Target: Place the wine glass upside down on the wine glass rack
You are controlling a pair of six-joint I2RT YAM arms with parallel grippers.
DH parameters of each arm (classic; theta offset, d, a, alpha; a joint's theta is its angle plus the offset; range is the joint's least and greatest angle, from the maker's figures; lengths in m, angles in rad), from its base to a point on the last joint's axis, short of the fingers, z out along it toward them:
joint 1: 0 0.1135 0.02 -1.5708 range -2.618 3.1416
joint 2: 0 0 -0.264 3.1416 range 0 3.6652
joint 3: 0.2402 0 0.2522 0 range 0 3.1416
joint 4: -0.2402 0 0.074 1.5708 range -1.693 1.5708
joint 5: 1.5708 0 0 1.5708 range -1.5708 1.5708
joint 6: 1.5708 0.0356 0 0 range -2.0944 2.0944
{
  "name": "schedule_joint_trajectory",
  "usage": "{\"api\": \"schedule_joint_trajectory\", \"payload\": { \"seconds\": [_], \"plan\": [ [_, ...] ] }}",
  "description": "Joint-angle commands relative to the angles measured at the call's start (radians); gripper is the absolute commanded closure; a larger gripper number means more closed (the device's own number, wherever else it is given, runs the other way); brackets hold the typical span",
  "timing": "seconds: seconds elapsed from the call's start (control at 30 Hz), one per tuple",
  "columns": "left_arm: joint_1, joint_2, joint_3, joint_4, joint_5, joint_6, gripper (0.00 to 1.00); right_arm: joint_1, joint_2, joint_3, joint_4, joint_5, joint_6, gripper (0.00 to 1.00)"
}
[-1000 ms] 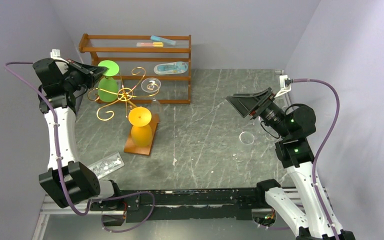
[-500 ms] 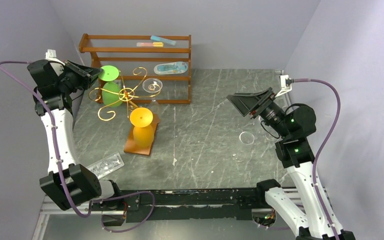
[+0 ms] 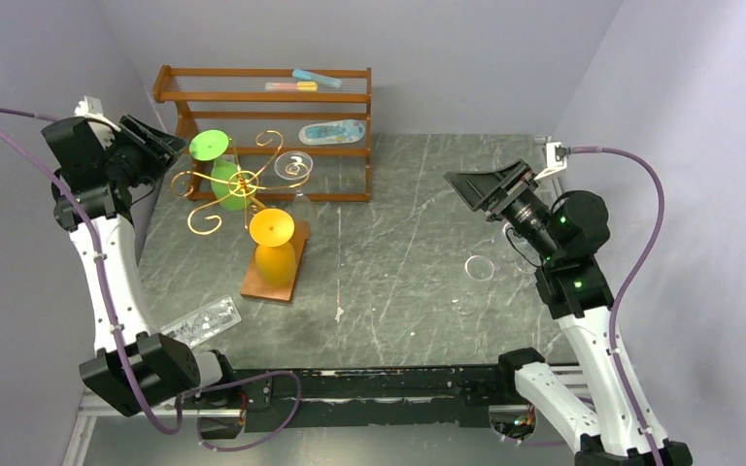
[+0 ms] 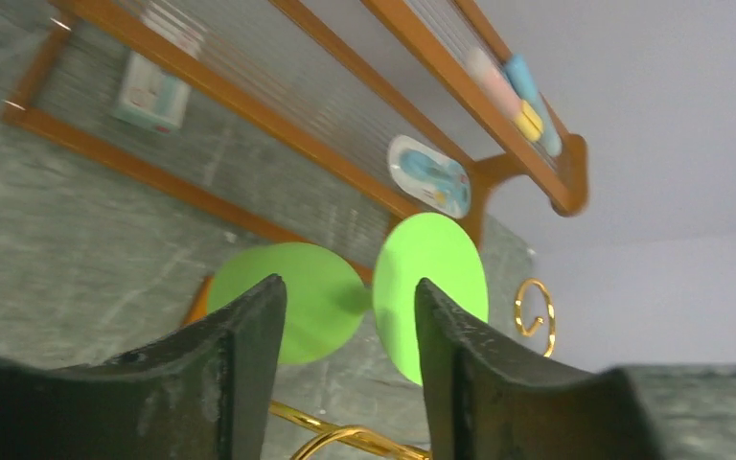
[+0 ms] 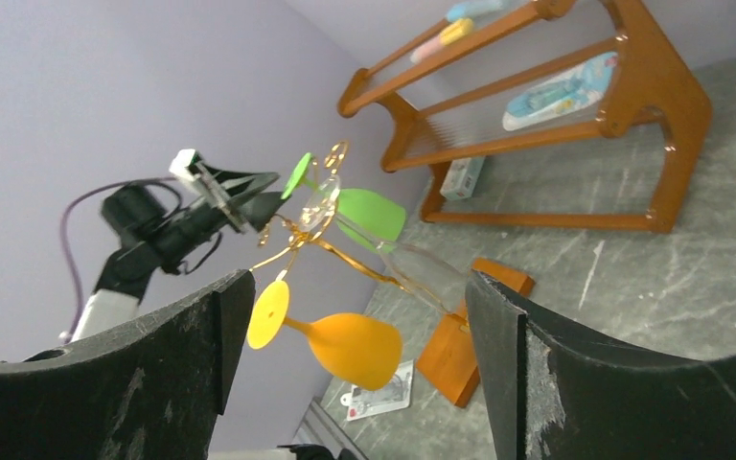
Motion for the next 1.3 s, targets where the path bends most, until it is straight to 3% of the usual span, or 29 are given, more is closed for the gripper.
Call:
{"api": "schedule_joint_trajectory", "payload": {
  "seconds": [0.0, 0.13, 0.33, 0.43, 0.53, 0.67, 0.8, 1.1, 1.27],
  "plan": [
    [0.01, -0.063, 0.066, -0.127, -0.17, 0.186, 0.39, -0.003, 0.022, 0.028, -0.139, 0.06, -0.029, 0.17],
    [0.01, -0.093, 0.087, -0.146, -0.163, 0.253, 0.3, -0.003, 0.071, 0.063, -0.313, 0.15, -0.135, 0.2],
    [-0.019, -0.143, 0.11, -0.061, 0.063, 0.322, 0.28, -0.004, 0.144, 0.143, -0.569, 0.326, -0.318, 0.31],
    [-0.121, -0.138, 0.158, -0.04, 0.192, 0.375, 0.27, -0.003, 0.148, 0.141, -0.632, 0.405, -0.368, 0.32],
    [-0.274, -0.127, 0.203, -0.082, 0.216, 0.471, 0.27, -0.002, 0.165, 0.154, -0.701, 0.474, -0.411, 0.32],
    [-0.406, -0.163, 0.162, -0.032, 0.265, 0.478, 0.25, 0.003, 0.18, 0.158, -0.782, 0.592, -0.447, 0.32],
    [-0.481, -0.187, 0.119, 0.023, 0.369, 0.458, 0.19, 0.004, 0.168, 0.132, -0.787, 0.708, -0.475, 0.3],
    [-0.538, -0.3, 0.055, 0.045, 0.326, 0.449, 0.04, 0.003, 0.269, 0.044, -0.677, 0.884, -0.467, 0.27],
    [-0.557, -0.353, 0.029, 0.019, 0.252, 0.478, 0.04, 0.003, 0.318, 0.03, -0.647, 0.84, -0.464, 0.36]
  ]
}}
